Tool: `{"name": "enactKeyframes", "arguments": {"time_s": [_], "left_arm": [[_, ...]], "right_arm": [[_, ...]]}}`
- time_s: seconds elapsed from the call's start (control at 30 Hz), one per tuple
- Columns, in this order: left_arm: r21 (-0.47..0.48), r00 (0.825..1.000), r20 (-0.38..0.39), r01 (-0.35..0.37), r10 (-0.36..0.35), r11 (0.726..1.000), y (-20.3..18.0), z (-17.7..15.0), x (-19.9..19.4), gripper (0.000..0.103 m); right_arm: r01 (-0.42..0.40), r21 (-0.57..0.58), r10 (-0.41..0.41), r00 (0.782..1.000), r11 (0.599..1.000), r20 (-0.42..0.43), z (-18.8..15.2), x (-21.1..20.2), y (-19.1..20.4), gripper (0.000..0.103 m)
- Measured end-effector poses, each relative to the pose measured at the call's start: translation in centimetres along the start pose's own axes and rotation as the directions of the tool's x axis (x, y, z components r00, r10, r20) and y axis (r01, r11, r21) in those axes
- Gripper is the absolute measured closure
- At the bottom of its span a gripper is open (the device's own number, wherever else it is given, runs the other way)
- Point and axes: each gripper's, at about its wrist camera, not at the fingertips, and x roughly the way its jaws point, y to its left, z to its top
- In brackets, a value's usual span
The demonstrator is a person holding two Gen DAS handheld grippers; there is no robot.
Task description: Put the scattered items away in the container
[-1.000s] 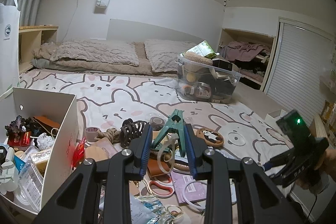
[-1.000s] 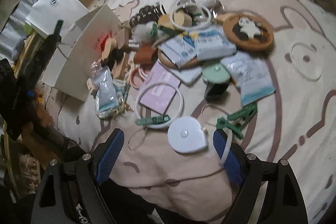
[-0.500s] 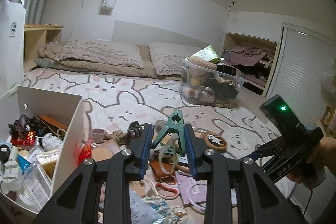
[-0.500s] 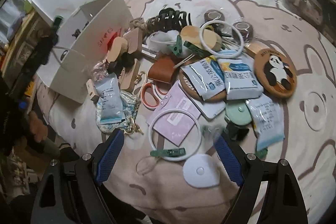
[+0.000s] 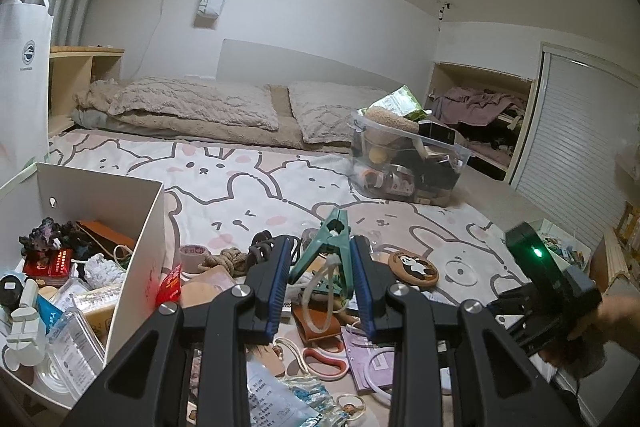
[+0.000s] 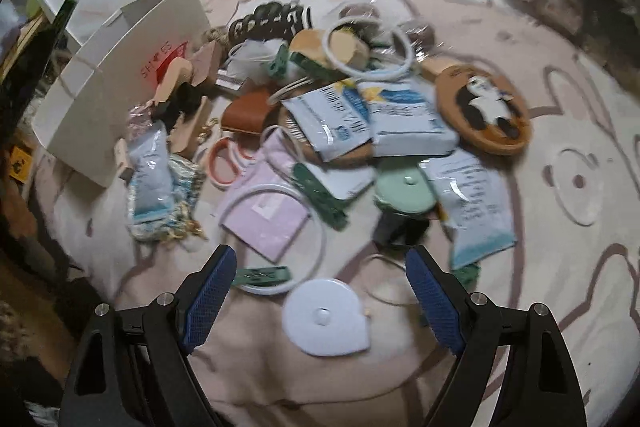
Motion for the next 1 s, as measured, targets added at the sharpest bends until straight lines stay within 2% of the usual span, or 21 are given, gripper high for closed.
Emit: {"name": "enactKeyframes", "arguments": {"time_s": [0.2, 0.33, 0.73, 0.83, 1.0], "left_arm": [[0.004, 1.000, -0.005, 0.000, 0.000, 1.000, -0.1, -0.2, 0.2, 0.073], [0.006, 1.000, -0.010, -0.001, 0.001, 1.000, -0.2, -0.3, 0.4, 0.073], [0.009, 1.000, -0.015, 0.002, -0.002, 1.000, -0.3, -0.4, 0.6, 0.073], [0.009, 1.000, -0.014, 0.002, -0.002, 1.000, -0.3, -0.4, 0.6, 0.073], [0.010, 1.000, -0.014, 0.001, -0.001, 1.000, -0.4, -0.5, 0.6, 0.073]], "right_arm": [[0.061, -0.008, -0.060, 0.992, 0.998, 0.111, -3.1, 0.0, 0.0, 0.016], [0.070, -0.005, -0.068, 0.982, 0.998, 0.178, -4.9, 0.1, 0.4, 0.016], [0.128, 0.045, -0.135, 0.948, 0.991, 0.287, -7.5, 1.3, 1.0, 0.017], [0.143, 0.037, -0.147, 0.938, 0.989, 0.313, -7.8, 1.3, 1.6, 0.029], [0.182, 0.016, -0.178, 0.932, 0.983, 0.316, -7.9, 2.0, 2.5, 0.040]]}}
